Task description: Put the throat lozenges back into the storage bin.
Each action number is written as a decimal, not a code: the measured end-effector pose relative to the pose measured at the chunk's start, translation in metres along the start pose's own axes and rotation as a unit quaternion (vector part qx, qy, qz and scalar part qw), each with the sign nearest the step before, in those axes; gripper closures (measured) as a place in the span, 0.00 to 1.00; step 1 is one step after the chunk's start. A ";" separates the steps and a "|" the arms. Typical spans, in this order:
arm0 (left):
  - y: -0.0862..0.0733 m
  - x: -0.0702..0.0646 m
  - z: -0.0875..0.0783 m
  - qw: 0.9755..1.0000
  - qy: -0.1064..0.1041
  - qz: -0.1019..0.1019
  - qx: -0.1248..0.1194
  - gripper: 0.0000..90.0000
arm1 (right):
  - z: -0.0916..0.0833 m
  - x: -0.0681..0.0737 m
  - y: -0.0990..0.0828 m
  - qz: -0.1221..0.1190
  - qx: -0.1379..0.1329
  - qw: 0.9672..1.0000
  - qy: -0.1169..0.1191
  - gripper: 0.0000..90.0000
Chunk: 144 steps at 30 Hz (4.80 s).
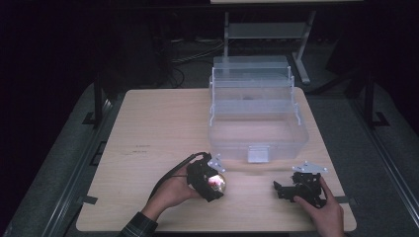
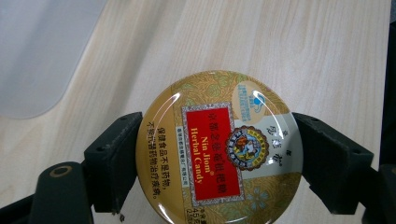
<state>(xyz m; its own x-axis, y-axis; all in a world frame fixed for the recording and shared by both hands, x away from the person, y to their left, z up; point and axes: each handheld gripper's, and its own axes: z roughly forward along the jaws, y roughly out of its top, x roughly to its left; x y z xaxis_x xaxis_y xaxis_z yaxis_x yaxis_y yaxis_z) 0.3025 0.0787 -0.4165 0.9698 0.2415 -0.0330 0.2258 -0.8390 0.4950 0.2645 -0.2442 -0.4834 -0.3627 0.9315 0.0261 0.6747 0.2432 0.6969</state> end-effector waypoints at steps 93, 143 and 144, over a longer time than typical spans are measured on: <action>0.066 0.063 -0.075 0.998 0.026 -0.024 -0.051 0.22 | 0.000 0.000 0.000 -0.001 0.000 1.000 0.001 0.00; 0.082 0.114 -0.049 0.996 0.051 -0.052 -0.046 0.22 | 0.000 0.000 0.000 0.001 -0.001 1.000 0.001 0.00; 0.082 0.115 -0.048 0.996 0.050 -0.050 -0.045 0.22 | 0.000 0.000 0.000 0.001 -0.001 1.000 0.001 0.00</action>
<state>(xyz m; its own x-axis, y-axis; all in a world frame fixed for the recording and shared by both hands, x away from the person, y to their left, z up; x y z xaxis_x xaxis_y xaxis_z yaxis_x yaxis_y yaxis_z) 0.4285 0.0614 -0.3380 0.9280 0.3727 -0.0010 0.3070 -0.7627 0.5693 0.2645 -0.2441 -0.4833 -0.3623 0.9316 0.0284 0.6747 0.2411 0.6976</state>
